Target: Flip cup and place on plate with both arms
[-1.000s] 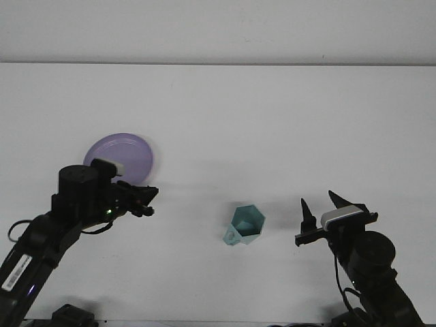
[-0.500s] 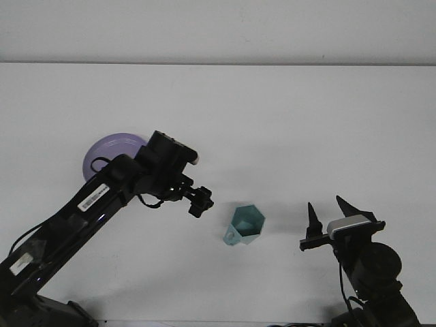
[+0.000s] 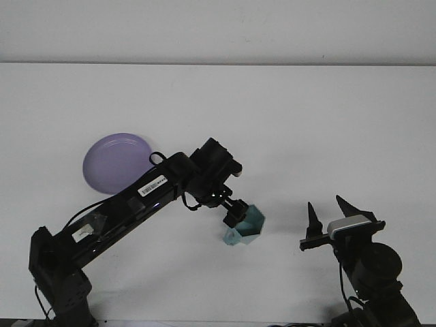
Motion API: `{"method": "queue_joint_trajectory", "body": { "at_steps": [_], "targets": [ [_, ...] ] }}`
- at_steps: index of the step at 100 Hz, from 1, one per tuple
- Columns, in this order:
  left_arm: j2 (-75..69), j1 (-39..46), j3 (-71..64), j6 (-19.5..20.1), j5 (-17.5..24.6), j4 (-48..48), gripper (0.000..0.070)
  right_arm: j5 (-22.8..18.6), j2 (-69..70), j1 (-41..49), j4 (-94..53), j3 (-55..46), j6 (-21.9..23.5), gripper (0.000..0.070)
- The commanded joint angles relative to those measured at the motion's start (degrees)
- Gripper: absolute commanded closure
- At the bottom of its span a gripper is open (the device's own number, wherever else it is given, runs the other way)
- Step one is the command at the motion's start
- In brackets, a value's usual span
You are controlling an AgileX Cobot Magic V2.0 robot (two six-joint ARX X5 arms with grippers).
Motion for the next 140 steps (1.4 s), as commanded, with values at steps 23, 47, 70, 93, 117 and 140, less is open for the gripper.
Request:
{"method": "queue_joint_trajectory", "body": {
  "at_steps": [23, 47, 70, 93, 117, 140],
  "targets": [
    [6.69, -3.45, 1.40, 1.40, -2.75, 0.13, 0.0195, 0.09, 0.24, 0.20, 0.52, 0.39, 0.15, 0.0257],
    [10.75, -4.87, 1.42, 2.58, -3.74, 0.28, 0.0331, 0.09, 0.24, 0.20, 0.52, 0.39, 0.17, 0.0257],
    [10.91, -6.16, 2.64, 4.35, -3.76, 0.13, 0.0688, 0.09, 0.24, 0.22, 0.48, 0.39, 0.15, 0.0257],
    [10.69, -4.68, 8.44, 4.33, -4.39, -3.02, 0.0688, 0.09, 0.24, 0.22, 0.39, 0.39, 0.15, 0.0257],
    [10.67, 1.57, 17.18, 5.09, -9.88, -13.31, 0.0688, 0.09, 0.24, 0.22, 0.07, 0.39, 0.17, 0.0257],
    [7.56, 12.41, 21.00, 5.57, -11.23, -18.93, 0.0688, 0.09, 0.24, 0.22, 0.07, 0.39, 0.17, 0.0257]
  ]
}}
